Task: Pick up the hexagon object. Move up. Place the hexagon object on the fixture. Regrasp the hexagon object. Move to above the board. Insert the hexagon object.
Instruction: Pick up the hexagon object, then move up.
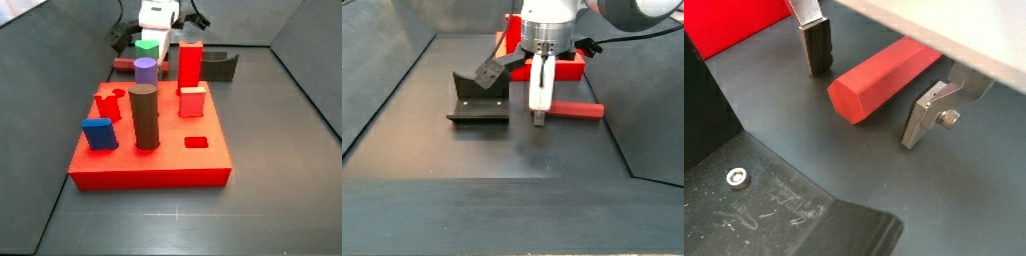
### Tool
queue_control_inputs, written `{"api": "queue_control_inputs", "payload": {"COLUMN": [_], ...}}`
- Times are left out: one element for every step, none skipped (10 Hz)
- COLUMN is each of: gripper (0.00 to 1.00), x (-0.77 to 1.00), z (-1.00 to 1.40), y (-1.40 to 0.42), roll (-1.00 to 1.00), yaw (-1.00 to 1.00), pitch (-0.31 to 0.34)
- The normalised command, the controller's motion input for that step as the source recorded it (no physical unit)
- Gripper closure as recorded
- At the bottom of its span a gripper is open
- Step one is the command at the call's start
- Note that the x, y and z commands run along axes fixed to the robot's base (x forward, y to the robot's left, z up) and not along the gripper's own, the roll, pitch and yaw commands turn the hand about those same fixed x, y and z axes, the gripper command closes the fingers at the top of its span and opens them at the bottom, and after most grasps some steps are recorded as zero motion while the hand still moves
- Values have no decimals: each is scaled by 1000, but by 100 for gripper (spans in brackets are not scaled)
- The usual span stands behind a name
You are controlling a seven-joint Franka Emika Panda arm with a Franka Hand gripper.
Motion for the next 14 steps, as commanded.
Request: {"api": "queue_control_inputs", "payload": {"gripper": [0, 100, 100, 100, 100, 100, 100, 100, 100, 100, 100, 100, 100, 100], "x": [0, 0, 0, 0, 0, 0, 0, 0, 0, 0, 0, 0, 0, -19], "z": [0, 0, 0, 0, 0, 0, 0, 0, 0, 0, 0, 0, 833, 814], "y": [0, 0, 0, 0, 0, 0, 0, 0, 0, 0, 0, 0, 0, 45], "roll": [0, 0, 0, 0, 0, 0, 0, 0, 0, 0, 0, 0, 0, 7], "yaw": [0, 0, 0, 0, 0, 0, 0, 0, 0, 0, 0, 0, 0, -4], "pitch": [0, 0, 0, 0, 0, 0, 0, 0, 0, 0, 0, 0, 0, 7]}}
